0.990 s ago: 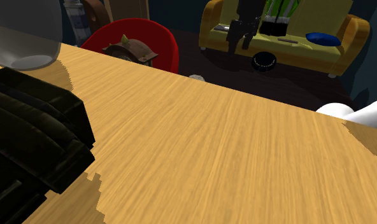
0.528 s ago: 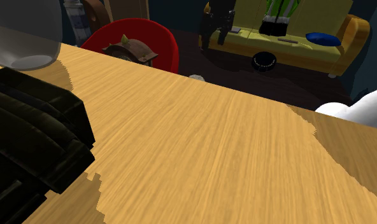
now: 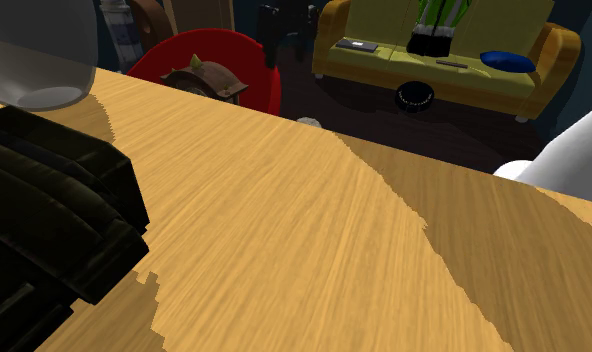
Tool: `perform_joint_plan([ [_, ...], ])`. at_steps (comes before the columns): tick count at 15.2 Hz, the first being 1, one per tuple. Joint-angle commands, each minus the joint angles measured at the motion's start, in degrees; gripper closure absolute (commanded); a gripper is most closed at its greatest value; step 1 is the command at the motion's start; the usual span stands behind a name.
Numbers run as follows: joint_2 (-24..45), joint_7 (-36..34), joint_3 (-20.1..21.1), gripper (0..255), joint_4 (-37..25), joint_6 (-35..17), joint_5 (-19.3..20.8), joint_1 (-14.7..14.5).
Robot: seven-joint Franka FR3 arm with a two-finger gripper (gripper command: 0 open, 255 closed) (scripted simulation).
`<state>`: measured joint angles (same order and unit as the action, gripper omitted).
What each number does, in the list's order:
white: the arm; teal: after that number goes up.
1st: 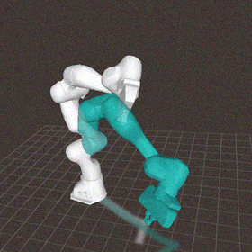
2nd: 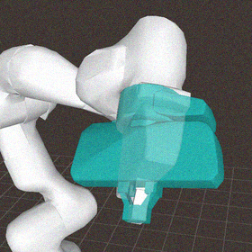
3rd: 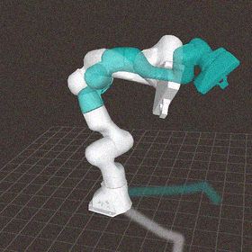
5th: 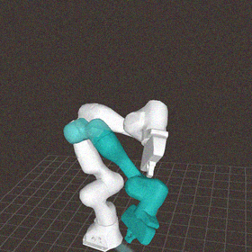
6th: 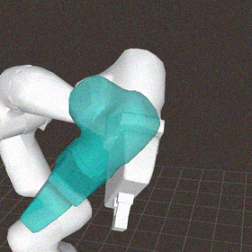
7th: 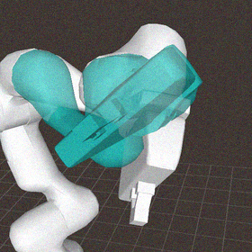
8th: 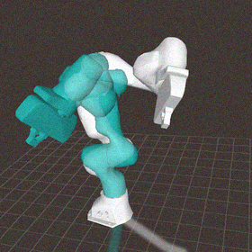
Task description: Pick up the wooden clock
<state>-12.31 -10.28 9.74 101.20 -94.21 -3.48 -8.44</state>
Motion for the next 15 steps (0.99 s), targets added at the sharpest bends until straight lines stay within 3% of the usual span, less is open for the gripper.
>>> perform_joint_plan([
  [1, 3.6, -1.3, 1.1, 0, -4.5, 0.3, 0.4, -0.6],
  [7, 15.9, -5.6, 4.5, 0, -20.7, 2.5, 3.2, -3.2],
  [12, 29.3, -9.1, 6.6, 0, -40.3, 7.9, 7.5, -7.5],
  [15, 28.4, -9.0, 6.5, 0, -37.5, 5.8, 7.2, -7.4],
])
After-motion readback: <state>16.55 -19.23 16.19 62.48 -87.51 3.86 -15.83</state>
